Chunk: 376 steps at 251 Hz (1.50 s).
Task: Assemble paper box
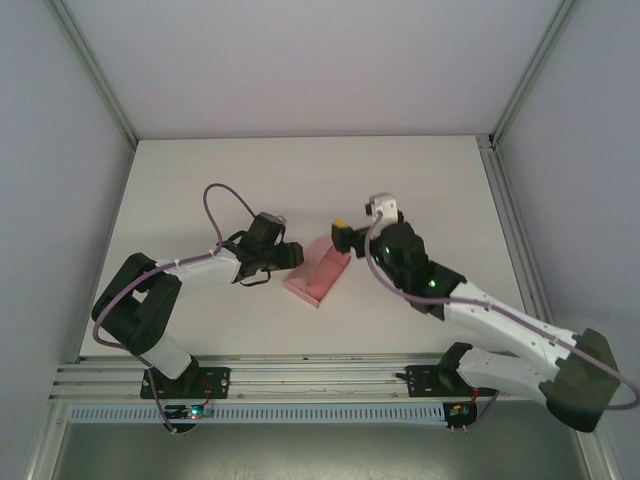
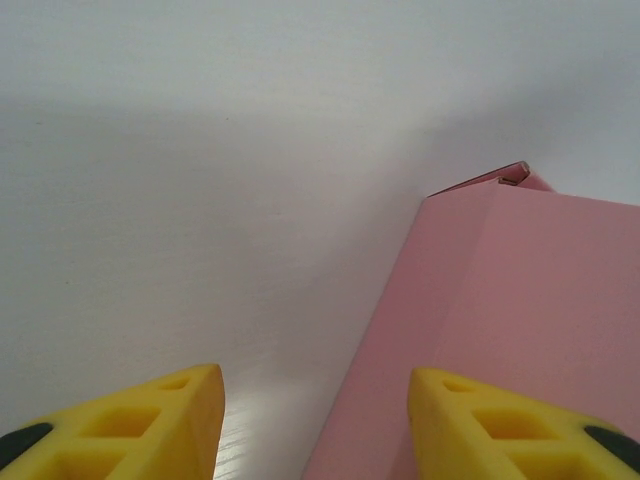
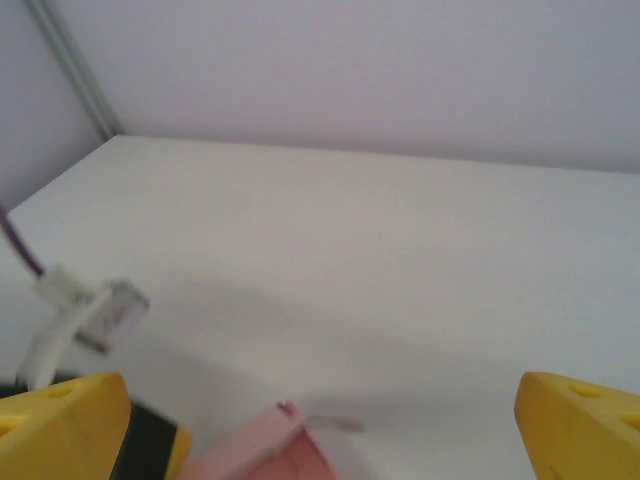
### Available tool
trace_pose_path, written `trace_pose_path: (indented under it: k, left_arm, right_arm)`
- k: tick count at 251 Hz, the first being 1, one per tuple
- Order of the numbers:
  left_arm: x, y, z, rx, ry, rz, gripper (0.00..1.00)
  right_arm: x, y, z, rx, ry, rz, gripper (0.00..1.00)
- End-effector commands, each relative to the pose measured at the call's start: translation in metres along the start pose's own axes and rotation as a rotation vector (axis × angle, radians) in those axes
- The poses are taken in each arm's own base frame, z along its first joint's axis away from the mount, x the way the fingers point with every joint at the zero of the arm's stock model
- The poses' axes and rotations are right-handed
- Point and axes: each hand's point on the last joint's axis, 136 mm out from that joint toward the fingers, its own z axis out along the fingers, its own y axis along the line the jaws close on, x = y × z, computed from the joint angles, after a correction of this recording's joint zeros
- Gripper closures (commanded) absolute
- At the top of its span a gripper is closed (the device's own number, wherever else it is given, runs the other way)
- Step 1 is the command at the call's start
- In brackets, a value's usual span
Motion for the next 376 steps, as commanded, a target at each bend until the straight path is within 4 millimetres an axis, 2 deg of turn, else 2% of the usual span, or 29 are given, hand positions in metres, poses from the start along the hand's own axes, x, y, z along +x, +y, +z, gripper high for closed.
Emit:
trace_pose_path:
  k: [1, 21, 44, 51, 83, 103, 121, 142, 172, 193, 226, 273, 297, 322, 339, 355, 376]
  left_arm:
    - [0.006, 0.005, 0.003, -0.050, 0.034, 0.050, 0.48]
    - [0.005, 0.004, 0.002, -0.055, 0.031, 0.063, 0.49]
    - [0.003, 0.002, 0.001, -0.055, 0.029, 0.072, 0.49]
    - [0.002, 0.001, 0.001, -0.050, 0.025, 0.076, 0.48]
    - [0.000, -0.005, 0.001, -0.025, 0.021, 0.079, 0.47]
    - [-0.002, -0.008, 0.000, -0.019, 0.019, 0.083, 0.47]
    - [-0.003, -0.009, -0.002, -0.017, 0.020, 0.083, 0.47]
    - [-0.004, -0.011, -0.005, -0.014, 0.021, 0.080, 0.45]
    - [-0.003, -0.014, -0.017, -0.003, 0.009, 0.071, 0.42]
    - [-0.001, -0.015, -0.030, 0.006, -0.004, 0.057, 0.34]
    - [0.011, 0.000, -0.051, -0.046, -0.003, 0.012, 0.31]
    - [0.032, 0.018, -0.074, -0.089, -0.001, -0.044, 0.16]
    - [0.035, 0.011, -0.084, -0.021, -0.028, -0.051, 0.13]
    - [0.033, -0.010, -0.094, 0.113, -0.070, -0.042, 0.02]
    - [0.035, -0.020, -0.100, 0.192, -0.086, -0.038, 0.00]
    - [0.036, -0.021, -0.099, 0.225, -0.109, -0.047, 0.00]
    - [0.039, -0.021, -0.092, 0.268, -0.124, -0.075, 0.00]
  right_arm:
    - [0.028, -0.014, 0.024, 0.124, 0.170, -0.044, 0.02]
    - [0.047, -0.018, 0.039, 0.135, 0.231, -0.049, 0.02]
    - [0.070, -0.025, 0.045, 0.140, 0.288, -0.026, 0.02]
    - [0.084, -0.028, 0.046, 0.135, 0.320, -0.032, 0.02]
    - [0.139, -0.049, 0.043, 0.168, 0.446, -0.010, 0.05]
    - [0.172, -0.059, 0.037, 0.169, 0.532, 0.007, 0.12]
    - [0.194, -0.063, 0.031, 0.163, 0.590, 0.008, 0.15]
    - [0.210, -0.061, 0.027, 0.139, 0.635, 0.013, 0.16]
    - [0.220, -0.059, 0.027, 0.128, 0.651, 0.035, 0.16]
    - [0.225, -0.057, 0.029, 0.125, 0.667, 0.045, 0.17]
    - [0.226, -0.048, 0.033, 0.096, 0.696, 0.060, 0.19]
    - [0.219, -0.034, 0.036, 0.060, 0.688, 0.059, 0.19]
    - [0.210, -0.028, 0.039, 0.044, 0.670, 0.053, 0.19]
    - [0.202, -0.020, 0.043, 0.027, 0.655, 0.035, 0.19]
    - [0.199, -0.013, 0.045, 0.013, 0.651, 0.030, 0.18]
    - [0.197, -0.006, 0.050, 0.004, 0.642, 0.030, 0.18]
    - [0.200, 0.016, 0.058, -0.045, 0.653, 0.016, 0.19]
